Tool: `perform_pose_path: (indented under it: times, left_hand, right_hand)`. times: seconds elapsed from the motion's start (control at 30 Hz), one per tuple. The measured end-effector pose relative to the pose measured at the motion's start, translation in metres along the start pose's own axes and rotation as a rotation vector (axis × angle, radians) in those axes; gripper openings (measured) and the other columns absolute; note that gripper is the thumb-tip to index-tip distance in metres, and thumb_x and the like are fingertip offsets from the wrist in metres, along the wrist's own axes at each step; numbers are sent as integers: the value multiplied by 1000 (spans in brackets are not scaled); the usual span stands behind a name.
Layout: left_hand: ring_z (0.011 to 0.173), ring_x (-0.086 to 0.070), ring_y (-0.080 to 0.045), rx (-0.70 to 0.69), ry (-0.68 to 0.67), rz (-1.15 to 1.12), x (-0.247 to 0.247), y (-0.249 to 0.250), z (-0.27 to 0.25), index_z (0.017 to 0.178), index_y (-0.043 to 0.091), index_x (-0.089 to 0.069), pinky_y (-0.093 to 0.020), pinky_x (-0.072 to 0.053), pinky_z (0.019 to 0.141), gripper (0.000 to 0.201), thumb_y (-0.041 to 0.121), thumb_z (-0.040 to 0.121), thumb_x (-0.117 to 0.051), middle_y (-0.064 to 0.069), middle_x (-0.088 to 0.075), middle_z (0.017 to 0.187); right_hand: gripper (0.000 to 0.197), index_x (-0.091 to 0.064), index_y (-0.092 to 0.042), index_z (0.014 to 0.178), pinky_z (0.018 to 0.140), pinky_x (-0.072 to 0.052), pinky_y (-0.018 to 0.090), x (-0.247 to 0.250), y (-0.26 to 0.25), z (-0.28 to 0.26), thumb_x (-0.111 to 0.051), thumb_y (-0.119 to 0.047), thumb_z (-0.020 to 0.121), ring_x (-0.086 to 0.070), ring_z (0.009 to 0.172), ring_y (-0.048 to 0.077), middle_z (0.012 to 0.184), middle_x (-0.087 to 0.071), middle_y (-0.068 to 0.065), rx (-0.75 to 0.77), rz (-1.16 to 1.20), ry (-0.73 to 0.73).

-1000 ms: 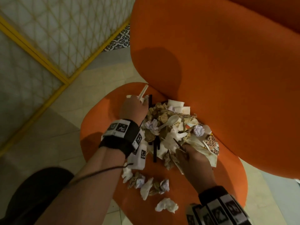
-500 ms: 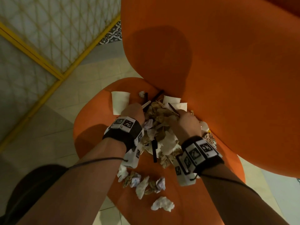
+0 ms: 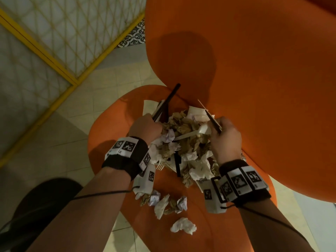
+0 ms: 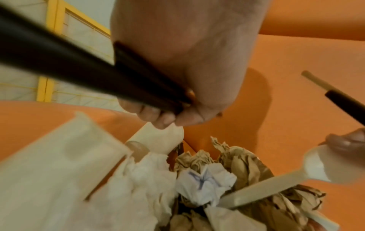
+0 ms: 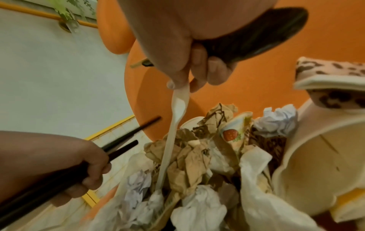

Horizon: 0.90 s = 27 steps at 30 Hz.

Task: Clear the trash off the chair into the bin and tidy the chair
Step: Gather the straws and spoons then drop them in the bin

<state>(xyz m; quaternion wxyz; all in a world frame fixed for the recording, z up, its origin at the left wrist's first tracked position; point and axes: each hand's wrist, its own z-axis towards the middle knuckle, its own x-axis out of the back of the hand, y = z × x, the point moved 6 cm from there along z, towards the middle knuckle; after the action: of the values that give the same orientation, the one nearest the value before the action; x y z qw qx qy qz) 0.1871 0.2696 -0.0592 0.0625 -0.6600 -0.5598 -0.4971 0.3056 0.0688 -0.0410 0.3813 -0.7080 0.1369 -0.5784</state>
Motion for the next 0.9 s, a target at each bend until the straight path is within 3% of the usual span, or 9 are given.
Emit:
perform_pose_path:
  times: [0.17,0.27,0.37,0.43,0.53,0.6,0.73,0.8,0.9]
  left_hand:
    - [78,-51,-42,-16,-18,-199,-6,-3,-19,95,3,-47,-32,-32,53,12,13,91,-42,-17,-50,80]
    - [80,-57,-33,-20,29,-277,-13,-7,-28,99,1,-49,-40,-47,66,16,15,92,-42,-13,-54,83]
    - [74,-56,-25,-31,86,-304,-20,-11,-43,100,8,-53,-29,-38,58,17,23,95,-46,-3,-53,75]
    - [73,-56,-18,-43,104,-306,-29,-17,-53,99,10,-58,-25,-38,59,18,27,93,-52,1,-56,77]
    - [73,-56,-17,21,92,-311,-50,-30,-69,93,11,-61,-24,-39,60,16,26,89,-60,1,-56,75]
    - [66,-53,-15,77,77,-337,-65,-37,-77,89,10,-61,-22,-36,53,18,27,87,-63,4,-51,66]
    - [76,-59,-19,121,72,-427,-85,-38,-88,85,12,-59,-26,-42,64,24,31,78,-73,1,-58,73]
    - [74,-57,-16,122,91,-367,-88,-36,-90,85,15,-56,-26,-43,64,29,36,75,-75,3,-57,74]
    - [80,-60,-16,132,103,-306,-92,-37,-91,88,18,-55,-31,-50,70,33,41,74,-74,0,-63,84]
  right_hand:
    - [7,-52,-16,86,53,-40,28,-1,18,-5,-53,-15,93,-47,55,9,64,-50,-10,-93,133,11]
    - [13,-50,-27,81,58,-50,37,-1,27,-14,-54,-26,93,-58,64,21,72,-58,-2,-174,293,-7]
    - [11,-52,-32,83,63,-49,39,-2,34,-26,-54,-30,93,-56,69,20,82,-60,4,-218,375,10]
    - [10,-58,-26,86,58,-41,32,-4,35,-33,-55,-33,93,-48,62,14,75,-55,1,-215,410,-17]
    - [34,-59,-6,73,54,-30,29,-11,34,-43,-55,-33,92,-36,52,13,58,-42,1,-217,450,-90]
    - [40,-54,-9,62,51,-28,27,-13,31,-47,-53,-33,94,-34,46,9,52,-39,2,-232,484,-124]
    - [34,-58,-11,74,56,-41,34,-13,18,-36,-45,-32,97,-51,54,17,63,-59,12,-202,522,-148]
    - [27,-56,-19,76,55,-43,39,-16,9,-22,-45,-34,96,-48,53,19,61,-54,5,-180,488,-166]
    - [25,-55,-22,82,52,-40,33,-24,-10,6,-44,-40,95,-43,50,14,62,-49,-3,-97,290,-200]
